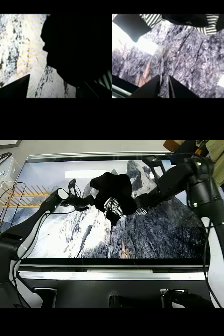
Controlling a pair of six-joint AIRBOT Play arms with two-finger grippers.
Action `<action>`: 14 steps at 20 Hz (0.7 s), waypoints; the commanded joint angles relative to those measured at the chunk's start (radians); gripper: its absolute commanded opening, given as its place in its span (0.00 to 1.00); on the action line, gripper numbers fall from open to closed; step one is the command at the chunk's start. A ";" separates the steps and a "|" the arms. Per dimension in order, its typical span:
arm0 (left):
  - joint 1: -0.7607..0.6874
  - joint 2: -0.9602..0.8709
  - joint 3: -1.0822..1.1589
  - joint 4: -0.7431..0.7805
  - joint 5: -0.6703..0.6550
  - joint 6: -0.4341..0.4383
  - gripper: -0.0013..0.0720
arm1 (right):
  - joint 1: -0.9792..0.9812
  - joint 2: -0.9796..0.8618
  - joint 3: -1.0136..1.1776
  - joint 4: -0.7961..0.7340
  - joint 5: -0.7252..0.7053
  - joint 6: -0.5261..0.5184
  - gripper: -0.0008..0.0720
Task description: Fold the clothes and pants, and hang the long-sleeved shirts on hangers.
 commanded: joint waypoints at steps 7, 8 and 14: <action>-0.040 -0.066 0.000 -0.103 0.065 0.030 0.95 | 0.000 0.092 0.000 -0.014 0.069 0.077 0.25; -0.043 -0.071 0.001 -0.114 0.066 0.030 0.91 | 0.000 0.109 0.000 -0.016 0.098 0.083 0.25; -0.035 -0.072 0.035 -0.131 0.031 0.035 0.05 | -0.016 0.247 0.000 -0.506 0.287 0.558 0.23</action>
